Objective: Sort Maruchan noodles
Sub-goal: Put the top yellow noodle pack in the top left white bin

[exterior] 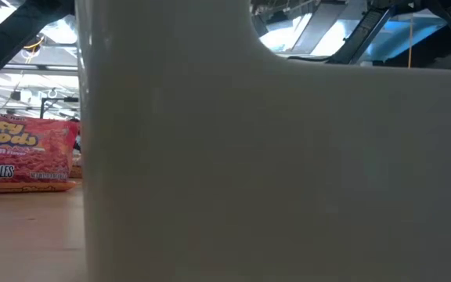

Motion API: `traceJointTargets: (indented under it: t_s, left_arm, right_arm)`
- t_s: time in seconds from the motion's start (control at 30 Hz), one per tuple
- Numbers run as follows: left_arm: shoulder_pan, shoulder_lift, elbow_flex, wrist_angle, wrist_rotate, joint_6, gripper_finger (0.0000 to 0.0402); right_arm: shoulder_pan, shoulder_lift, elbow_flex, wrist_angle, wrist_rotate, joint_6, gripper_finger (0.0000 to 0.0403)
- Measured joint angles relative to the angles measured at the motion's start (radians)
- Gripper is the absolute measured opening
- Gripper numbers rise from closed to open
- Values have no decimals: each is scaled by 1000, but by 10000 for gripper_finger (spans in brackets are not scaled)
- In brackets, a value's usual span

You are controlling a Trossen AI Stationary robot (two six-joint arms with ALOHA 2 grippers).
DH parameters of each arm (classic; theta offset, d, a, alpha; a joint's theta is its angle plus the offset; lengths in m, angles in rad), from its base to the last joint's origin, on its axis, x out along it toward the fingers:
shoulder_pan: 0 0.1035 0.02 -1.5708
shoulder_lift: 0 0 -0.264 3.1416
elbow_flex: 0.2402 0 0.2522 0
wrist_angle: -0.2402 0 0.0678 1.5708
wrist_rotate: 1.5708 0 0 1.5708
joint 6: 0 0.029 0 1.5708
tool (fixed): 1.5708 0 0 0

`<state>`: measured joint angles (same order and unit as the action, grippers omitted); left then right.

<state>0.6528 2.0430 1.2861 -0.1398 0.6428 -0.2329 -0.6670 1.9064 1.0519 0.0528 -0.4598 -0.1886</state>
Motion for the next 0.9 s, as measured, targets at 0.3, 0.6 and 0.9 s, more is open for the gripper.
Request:
traceJointTargets:
  t_s: [0.3,0.6,0.9]
  left_arm:
    - [7,0,0,9,21,7,23]
    - [10,-22,0,-7,5,43,1]
    - [17,-122,0,-51,-76,151,0]
  right_arm:
    - [0,-5,0,-5,12,0,241]
    - [0,-64,0,-61,88,-8,241]
    - [-1,-237,0,-168,204,-34,241]
